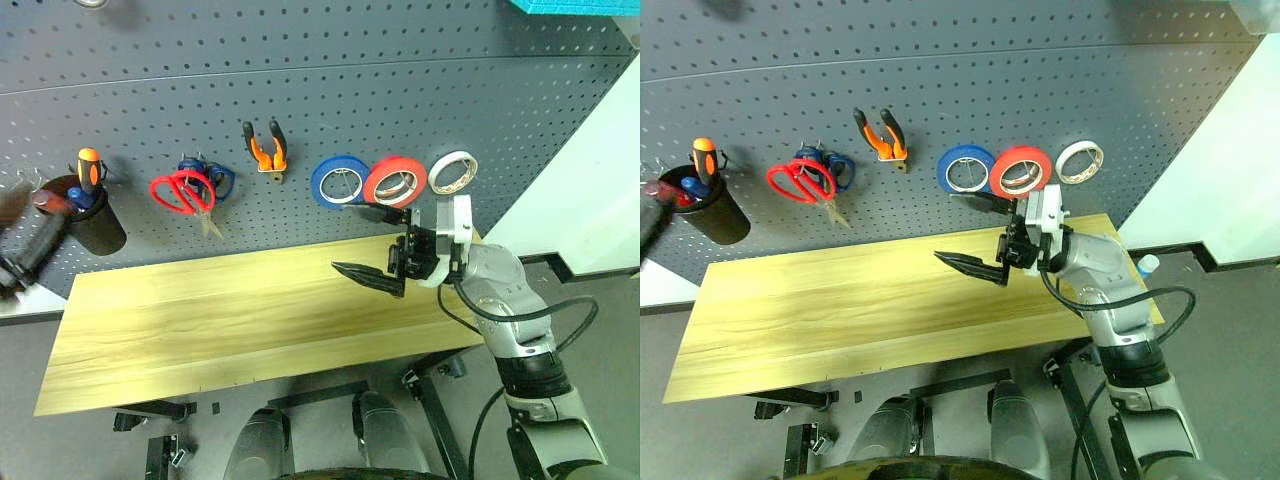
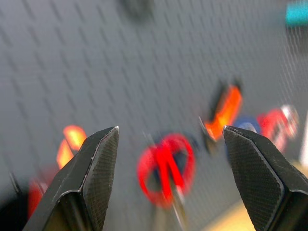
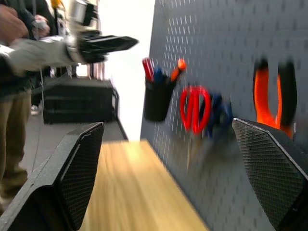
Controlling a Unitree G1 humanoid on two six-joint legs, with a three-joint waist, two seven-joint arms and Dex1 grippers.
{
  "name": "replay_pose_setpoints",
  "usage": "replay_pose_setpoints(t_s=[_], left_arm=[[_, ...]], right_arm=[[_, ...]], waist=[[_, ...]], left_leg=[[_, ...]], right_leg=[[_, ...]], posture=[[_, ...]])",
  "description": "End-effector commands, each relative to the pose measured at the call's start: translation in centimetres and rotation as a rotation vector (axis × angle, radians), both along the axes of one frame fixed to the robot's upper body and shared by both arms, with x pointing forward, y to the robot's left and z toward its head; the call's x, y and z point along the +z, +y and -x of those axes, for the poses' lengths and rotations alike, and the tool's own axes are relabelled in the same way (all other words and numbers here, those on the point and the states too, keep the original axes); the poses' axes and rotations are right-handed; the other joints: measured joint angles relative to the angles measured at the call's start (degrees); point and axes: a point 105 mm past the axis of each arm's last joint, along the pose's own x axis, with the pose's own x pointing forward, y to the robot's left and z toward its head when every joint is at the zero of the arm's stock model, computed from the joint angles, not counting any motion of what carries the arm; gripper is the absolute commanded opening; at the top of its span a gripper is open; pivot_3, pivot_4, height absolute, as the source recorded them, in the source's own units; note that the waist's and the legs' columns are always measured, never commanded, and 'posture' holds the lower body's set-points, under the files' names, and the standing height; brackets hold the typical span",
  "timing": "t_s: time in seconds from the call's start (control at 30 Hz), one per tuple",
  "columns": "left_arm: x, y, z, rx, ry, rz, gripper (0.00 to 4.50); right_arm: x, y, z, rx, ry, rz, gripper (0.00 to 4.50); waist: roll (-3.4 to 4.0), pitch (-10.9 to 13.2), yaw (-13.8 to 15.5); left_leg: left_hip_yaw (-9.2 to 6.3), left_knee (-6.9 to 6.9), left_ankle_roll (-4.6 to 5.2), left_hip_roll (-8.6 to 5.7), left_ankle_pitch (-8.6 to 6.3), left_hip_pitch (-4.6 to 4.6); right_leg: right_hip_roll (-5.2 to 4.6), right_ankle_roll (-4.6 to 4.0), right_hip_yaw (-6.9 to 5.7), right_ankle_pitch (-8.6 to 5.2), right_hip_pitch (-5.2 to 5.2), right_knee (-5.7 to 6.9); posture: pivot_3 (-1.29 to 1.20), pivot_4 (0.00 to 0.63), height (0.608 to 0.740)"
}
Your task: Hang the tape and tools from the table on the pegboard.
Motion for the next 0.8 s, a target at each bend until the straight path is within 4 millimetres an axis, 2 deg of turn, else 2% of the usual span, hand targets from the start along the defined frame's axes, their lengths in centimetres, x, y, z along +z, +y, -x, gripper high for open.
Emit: replay_pose_setpoints(t_s=[0.03, 0.2, 0.33, 0.43, 0.6, 0.8], left_arm=[[-2.3, -1.7, 0.4, 0.015, 0.040, -0.114, 3.60], [-8.5, -3.5, 1.0, 0.028, 0.146, -0.161, 3.60], [-14.3, -4.8, 2.7, 0.031, 0.274, -0.181, 3.60], [-17.2, -5.4, 4.0, 0.050, 0.327, -0.178, 3.60], [-19.0, -5.8, 5.0, 0.067, 0.349, -0.175, 3.60], [-19.5, -5.4, 5.1, 0.094, 0.339, -0.182, 3.60]], right_arm=[[-1.7, -1.6, 0.2, -0.035, -0.024, 0.087, 4.50], [-6.0, -4.9, 0.4, -0.115, 0.059, 0.203, 4.50], [-9.3, -8.4, 0.7, -0.237, 0.163, 0.255, 4.50], [-11.5, -10.9, 1.5, -0.315, 0.234, 0.274, 4.50], [-13.8, -13.3, 2.4, -0.392, 0.301, 0.305, 4.50], [-14.5, -13.8, 2.2, -0.415, 0.310, 0.303, 4.50]], waist=[[0.08, -0.23, 0.15], [0.14, -0.65, 0.03], [0.21, -0.94, -0.38], [0.20, -1.19, -0.38], [0.24, -1.37, -0.40], [0.61, -1.84, -0.60]], left_leg=[[0.00, 0.03, 0.00, 0.00, 0.00, 0.01], [0.03, 0.08, 0.00, -0.01, -0.01, 0.50], [0.05, 0.00, 0.02, -0.01, -0.04, 0.86], [0.06, 0.01, 0.03, -0.01, -0.05, 0.86], [0.06, 0.06, 0.04, 0.00, -0.07, 0.85], [0.07, 0.09, 0.05, 0.00, -0.10, 0.73]], right_leg=[[0.00, -0.13, 0.01, -0.04, 0.03, -0.02], [0.00, -0.18, 0.00, -0.08, 0.68, -0.25], [-0.01, 0.02, 0.03, -0.25, 1.04, -0.35], [-0.02, 0.02, 0.04, -0.26, 1.04, -0.37], [-0.02, 0.03, 0.04, -0.27, 1.03, -0.37], [-0.03, 0.03, 0.00, -0.28, 1.05, -0.70]], posture=[[0.02, 0.079, 0.740], [0.02, 0.075, 0.740], [0.01, 0.076, 0.740], [0.00, 0.077, 0.740], [-0.01, 0.081, 0.740], [-0.01, 0.074, 0.740]])
